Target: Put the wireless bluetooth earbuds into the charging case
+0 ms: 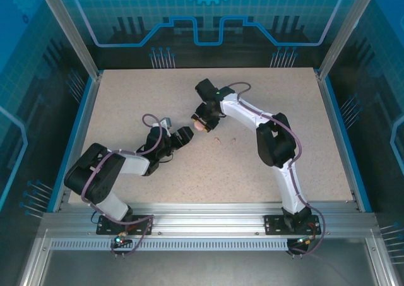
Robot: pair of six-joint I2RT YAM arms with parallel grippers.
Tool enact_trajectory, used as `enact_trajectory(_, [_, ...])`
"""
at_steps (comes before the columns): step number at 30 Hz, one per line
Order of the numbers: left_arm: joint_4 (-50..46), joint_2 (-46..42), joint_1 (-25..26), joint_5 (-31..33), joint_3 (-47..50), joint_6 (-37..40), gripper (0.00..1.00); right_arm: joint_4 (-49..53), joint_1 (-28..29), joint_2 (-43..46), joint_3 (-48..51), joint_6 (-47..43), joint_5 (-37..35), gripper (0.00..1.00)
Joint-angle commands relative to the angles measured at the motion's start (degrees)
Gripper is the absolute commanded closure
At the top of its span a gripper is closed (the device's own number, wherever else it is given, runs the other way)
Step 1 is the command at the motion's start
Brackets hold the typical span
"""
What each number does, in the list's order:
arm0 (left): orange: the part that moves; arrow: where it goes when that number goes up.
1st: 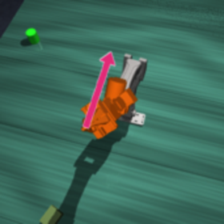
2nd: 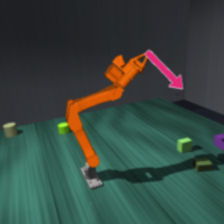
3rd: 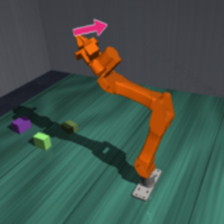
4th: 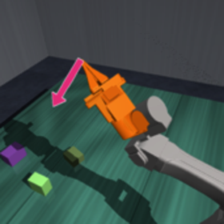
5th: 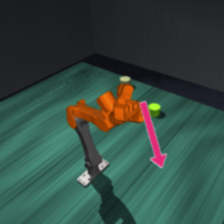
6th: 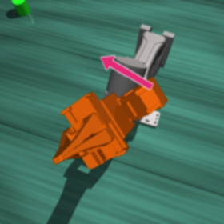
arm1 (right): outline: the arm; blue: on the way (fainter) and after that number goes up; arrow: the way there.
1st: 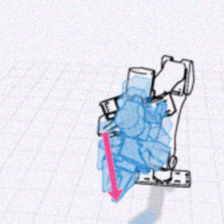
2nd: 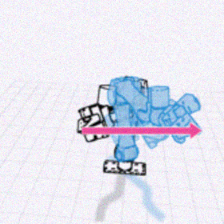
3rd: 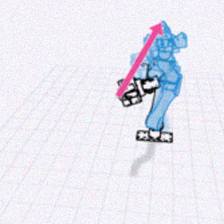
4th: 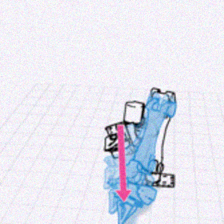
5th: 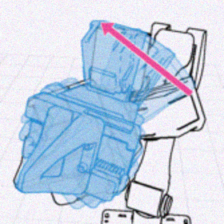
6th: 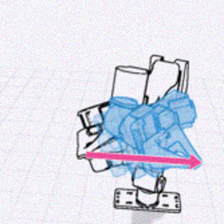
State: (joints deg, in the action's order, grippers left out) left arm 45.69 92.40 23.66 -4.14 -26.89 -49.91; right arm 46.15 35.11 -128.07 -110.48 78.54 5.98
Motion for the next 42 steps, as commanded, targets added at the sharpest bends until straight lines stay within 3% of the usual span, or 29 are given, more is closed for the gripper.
enact_trajectory(1, [4.8,1.4,0.5,-1.5,-1.4,-0.5,0.23,-0.1,1.2,1.9,0.5,4.0,1.2,0.54])
enact_trajectory(42, [8.4,6.1,0.5,-2.5,-4.3,-1.7,0.57,-0.9,4.7,3.0,0.5,4.5,2.0,0.54])
